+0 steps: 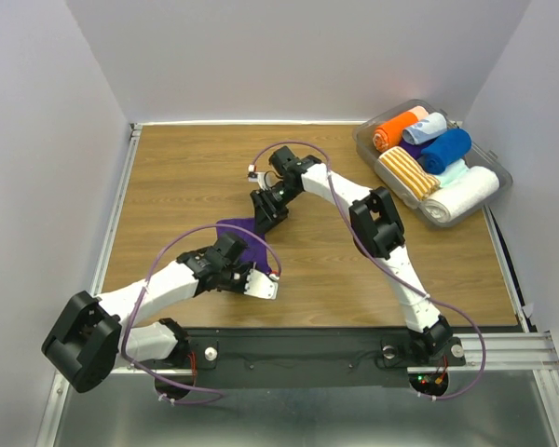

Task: Roll the towels
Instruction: Roll the towel

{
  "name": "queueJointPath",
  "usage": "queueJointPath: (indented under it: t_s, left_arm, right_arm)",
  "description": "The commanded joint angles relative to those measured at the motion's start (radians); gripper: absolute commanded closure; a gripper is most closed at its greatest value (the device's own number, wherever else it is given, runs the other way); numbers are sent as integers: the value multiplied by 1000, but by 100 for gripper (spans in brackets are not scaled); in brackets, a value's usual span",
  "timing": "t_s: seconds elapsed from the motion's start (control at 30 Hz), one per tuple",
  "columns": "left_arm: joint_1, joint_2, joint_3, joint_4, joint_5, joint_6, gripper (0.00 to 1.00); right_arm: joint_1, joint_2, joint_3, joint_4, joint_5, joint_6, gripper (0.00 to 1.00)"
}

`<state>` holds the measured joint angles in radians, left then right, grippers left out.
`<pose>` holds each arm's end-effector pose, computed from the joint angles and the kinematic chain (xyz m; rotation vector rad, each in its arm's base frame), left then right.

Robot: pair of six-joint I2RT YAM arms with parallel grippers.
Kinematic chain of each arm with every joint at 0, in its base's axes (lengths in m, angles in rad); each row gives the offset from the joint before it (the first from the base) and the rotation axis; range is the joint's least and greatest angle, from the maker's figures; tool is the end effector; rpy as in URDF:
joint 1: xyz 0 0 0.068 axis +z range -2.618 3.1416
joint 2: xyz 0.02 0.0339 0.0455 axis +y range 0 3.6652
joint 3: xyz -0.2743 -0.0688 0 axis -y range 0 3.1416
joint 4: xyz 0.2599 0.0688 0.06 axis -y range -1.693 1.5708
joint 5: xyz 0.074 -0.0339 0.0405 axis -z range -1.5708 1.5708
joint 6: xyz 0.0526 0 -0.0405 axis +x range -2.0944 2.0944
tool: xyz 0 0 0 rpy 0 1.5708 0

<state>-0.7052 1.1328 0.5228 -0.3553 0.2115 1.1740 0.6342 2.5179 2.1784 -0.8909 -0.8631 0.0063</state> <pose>0.1622 -0.1526 0.1591 2.0713 1.4111 -0.0769 0.4144 0.3544 0.1417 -1.0692 2.5795 1.3673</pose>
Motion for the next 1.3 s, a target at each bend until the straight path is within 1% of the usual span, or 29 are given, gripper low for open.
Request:
queueJointPath:
  t_s: [0.0,0.17,0.3,0.33,0.47,0.53,0.63,0.77,0.9,0.97,1.07,1.2,1.27]
  left_arm:
    - [-8,28,9,-129,89,-10,100]
    - [-8,44,22,-117,100,-16,100]
    - [-7,58,37,-114,103,-20,100]
    - [-5,56,45,-116,104,-20,100]
    - [0,62,75,-146,112,-28,100]
    - [10,73,94,-175,132,-31,100]
    - [23,88,134,-223,163,-36,100]
    - [30,111,198,-267,219,-51,100]
    - [38,156,243,-289,270,-92,100]
    - [52,177,255,-295,310,-97,100]
    - [95,222,272,-306,348,-94,100]
    - [162,318,305,-367,393,-57,100]
    - [177,356,324,-386,402,-48,100]
  right_arm:
    - [13,-22,72,96,-36,41,44]
    - [36,-10,63,118,-45,47,48]
    - [48,-16,-8,119,-10,28,51]
    - [48,-18,-53,119,25,20,53]
    - [47,-31,-152,121,177,-29,58]
    - [38,-33,-167,122,242,-35,59]
    - [0,-37,-154,122,297,-38,59]
    - [-30,-41,-97,122,331,-32,59]
    - [-33,-57,-104,121,380,-54,59]
    - [-36,-57,-103,121,378,-55,59]
    - [-39,-65,-100,122,380,-46,58]
    - [-44,-71,-117,122,386,-46,58]
    - [-44,-64,-112,119,389,-46,56]
